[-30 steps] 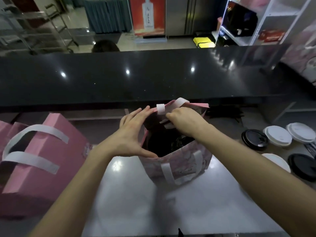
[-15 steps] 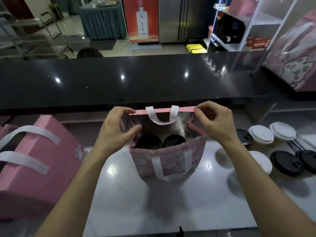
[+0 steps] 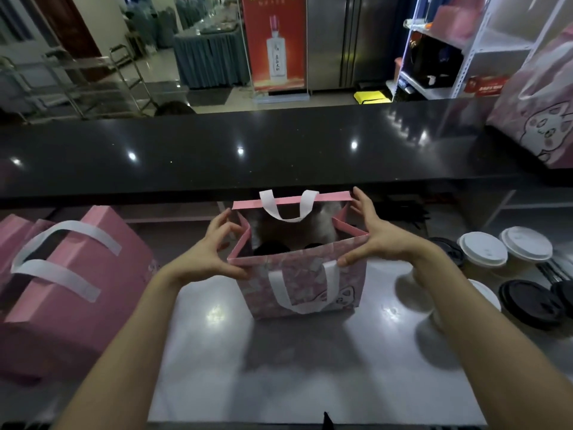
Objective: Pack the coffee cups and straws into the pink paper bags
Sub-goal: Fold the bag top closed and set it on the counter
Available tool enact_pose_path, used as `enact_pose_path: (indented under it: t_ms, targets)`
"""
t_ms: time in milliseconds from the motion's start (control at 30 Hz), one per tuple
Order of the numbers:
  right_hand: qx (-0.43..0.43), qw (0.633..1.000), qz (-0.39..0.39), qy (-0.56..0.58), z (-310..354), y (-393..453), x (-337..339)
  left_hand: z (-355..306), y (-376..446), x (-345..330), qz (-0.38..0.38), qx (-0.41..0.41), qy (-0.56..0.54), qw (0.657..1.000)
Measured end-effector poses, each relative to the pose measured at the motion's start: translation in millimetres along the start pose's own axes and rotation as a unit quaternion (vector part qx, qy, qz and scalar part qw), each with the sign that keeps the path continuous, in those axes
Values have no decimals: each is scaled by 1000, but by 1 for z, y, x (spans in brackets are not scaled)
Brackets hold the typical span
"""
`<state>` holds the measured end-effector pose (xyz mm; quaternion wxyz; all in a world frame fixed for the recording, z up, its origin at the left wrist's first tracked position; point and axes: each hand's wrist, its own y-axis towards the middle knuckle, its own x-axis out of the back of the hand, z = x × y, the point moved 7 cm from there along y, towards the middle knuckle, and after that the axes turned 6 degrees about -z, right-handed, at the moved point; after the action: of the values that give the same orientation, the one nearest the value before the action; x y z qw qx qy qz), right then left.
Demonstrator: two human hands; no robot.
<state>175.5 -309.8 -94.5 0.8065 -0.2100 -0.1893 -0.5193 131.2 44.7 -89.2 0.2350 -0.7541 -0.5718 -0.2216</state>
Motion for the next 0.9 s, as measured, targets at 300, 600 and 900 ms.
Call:
enact_pose_path:
  t_ms: [300,600,900]
  targets:
    - [33,994,-104,23,-3,3,14,5,32,12,-72,-36,-96,992]
    - [58,985,-156,-42,2,3,11,-2,28,12,-201,-87,-7,976]
    - [59,981,-169,-74,3,6,9,-67,31,-4,-172,-212,245,930]
